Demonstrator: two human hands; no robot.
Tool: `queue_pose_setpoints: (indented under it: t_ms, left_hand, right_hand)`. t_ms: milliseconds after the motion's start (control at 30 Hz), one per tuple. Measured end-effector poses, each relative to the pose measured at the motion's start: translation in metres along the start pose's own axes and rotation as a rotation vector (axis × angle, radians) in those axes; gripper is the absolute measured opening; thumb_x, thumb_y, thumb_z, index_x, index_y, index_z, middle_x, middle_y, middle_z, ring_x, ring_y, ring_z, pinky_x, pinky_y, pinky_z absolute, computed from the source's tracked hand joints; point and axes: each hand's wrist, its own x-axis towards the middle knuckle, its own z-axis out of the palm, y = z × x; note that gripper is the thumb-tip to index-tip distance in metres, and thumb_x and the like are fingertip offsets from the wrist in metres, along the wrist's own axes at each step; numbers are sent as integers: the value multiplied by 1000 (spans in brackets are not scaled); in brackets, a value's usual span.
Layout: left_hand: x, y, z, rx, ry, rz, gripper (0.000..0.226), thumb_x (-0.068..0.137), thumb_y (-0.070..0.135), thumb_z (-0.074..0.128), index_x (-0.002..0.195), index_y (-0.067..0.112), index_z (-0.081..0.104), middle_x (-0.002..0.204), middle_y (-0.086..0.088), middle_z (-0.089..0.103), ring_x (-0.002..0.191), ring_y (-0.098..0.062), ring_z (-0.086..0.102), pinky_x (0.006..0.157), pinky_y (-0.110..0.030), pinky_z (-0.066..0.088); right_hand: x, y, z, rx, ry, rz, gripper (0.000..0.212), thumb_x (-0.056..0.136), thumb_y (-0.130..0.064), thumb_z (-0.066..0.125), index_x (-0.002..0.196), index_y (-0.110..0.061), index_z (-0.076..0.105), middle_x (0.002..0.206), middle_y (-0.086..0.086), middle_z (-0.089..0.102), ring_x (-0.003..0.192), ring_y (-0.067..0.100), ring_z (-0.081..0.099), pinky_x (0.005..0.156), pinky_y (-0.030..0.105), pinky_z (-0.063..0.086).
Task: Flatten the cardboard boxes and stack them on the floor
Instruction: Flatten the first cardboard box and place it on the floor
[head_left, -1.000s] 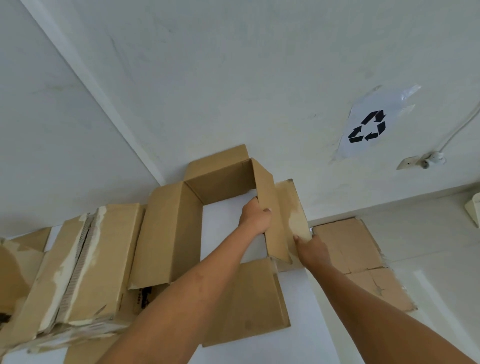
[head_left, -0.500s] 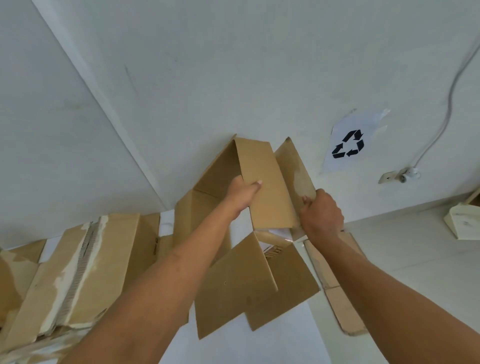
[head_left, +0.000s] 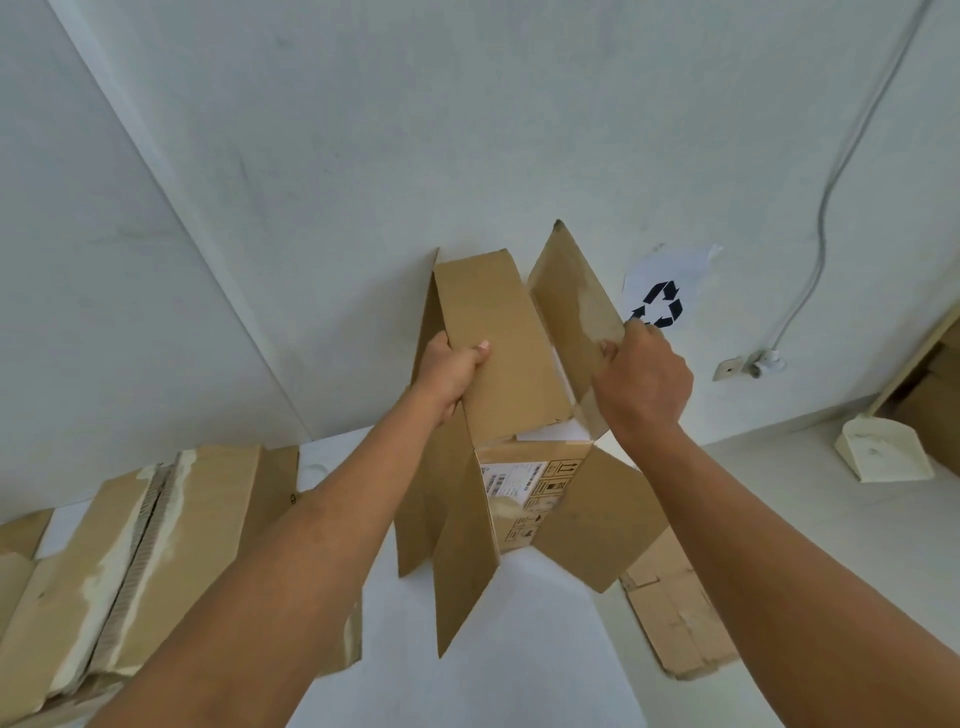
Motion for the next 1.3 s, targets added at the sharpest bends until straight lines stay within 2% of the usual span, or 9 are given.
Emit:
queue_pose_setpoints:
  t_ms: [267, 400, 533, 667, 733, 800, 900, 1133, 1300]
  left_hand:
    - [6, -8, -36, 23, 108, -54, 42, 92, 12, 70, 132, 12, 57, 127, -7, 67, 112, -25, 65, 100, -46, 53]
    - [-1, -13, -60, 94, 177, -122, 62, 95, 21, 67, 150, 19, 38, 135, -1, 60, 118, -24, 60, 101, -47, 50]
    - [-2, -6, -75, 200, 216, -109, 77, 94, 62, 48, 158, 28, 23, 154, -3, 43, 135, -30, 47, 105, -58, 45]
    - [-4, 13, -84, 287, 293, -21, 118, 62, 98, 39, 154, 25, 32, 149, -2, 48, 132, -27, 51, 108, -52, 44]
    - [-5, 19, -86, 461, 335, 90, 98, 79, 78, 54, 156, 24, 29, 153, -3, 41, 130, -24, 51, 108, -41, 44]
    - [-9, 15, -83, 821, 371, 196, 82, 94, 34, 65, 160, 19, 17, 158, -5, 26, 127, -25, 51, 97, -32, 47]
    - [-14, -5, -77, 1272, 397, 346, 85, 88, -2, 62, 159, 12, 16, 161, -13, 12, 136, -31, 41, 88, -39, 56]
    - [3, -22, -68, 1672, 485, 204, 56, 92, 3, 65, 143, -5, 42, 164, -28, -2, 154, -41, 0, 109, -42, 41]
    - [9, -33, -71, 1689, 522, 116, 67, 98, 12, 60, 152, -9, 26, 161, -30, -19, 153, -42, -3, 122, -50, 25]
  right_hand:
    - [-2, -16, 24, 159, -25, 33, 22, 105, -30, 53, 103, -8, 58, 101, 8, 63, 80, 34, 58, 70, 39, 38]
    - [-8, -27, 48, 191, -56, 11, 24, 106, -30, 51, 106, -8, 58, 101, 7, 61, 76, 29, 52, 68, 38, 37]
    - [-5, -44, 62, 230, -59, -3, 22, 106, -28, 52, 105, -7, 58, 99, 6, 60, 76, 29, 53, 68, 38, 37]
    - [-5, -61, 75, 282, -72, 10, 22, 106, -27, 50, 110, -7, 58, 101, 3, 58, 77, 27, 50, 70, 37, 36]
    - [-4, -68, 82, 301, -81, 16, 23, 107, -27, 49, 112, -6, 58, 104, 5, 59, 78, 27, 48, 70, 37, 36]
    - [1, -73, 88, 306, -87, 10, 24, 107, -27, 50, 113, -6, 58, 108, 8, 62, 79, 28, 51, 71, 37, 37]
    - [8, -75, 97, 302, -104, 8, 26, 107, -28, 50, 115, -5, 58, 111, 9, 63, 88, 34, 61, 72, 38, 38]
    - [15, -65, 117, 289, -140, 20, 29, 107, -31, 49, 115, -5, 56, 113, 9, 63, 87, 37, 63, 70, 38, 39]
    - [19, -61, 122, 261, -166, 15, 30, 107, -32, 49, 117, -4, 55, 112, 11, 63, 90, 37, 63, 70, 38, 38]
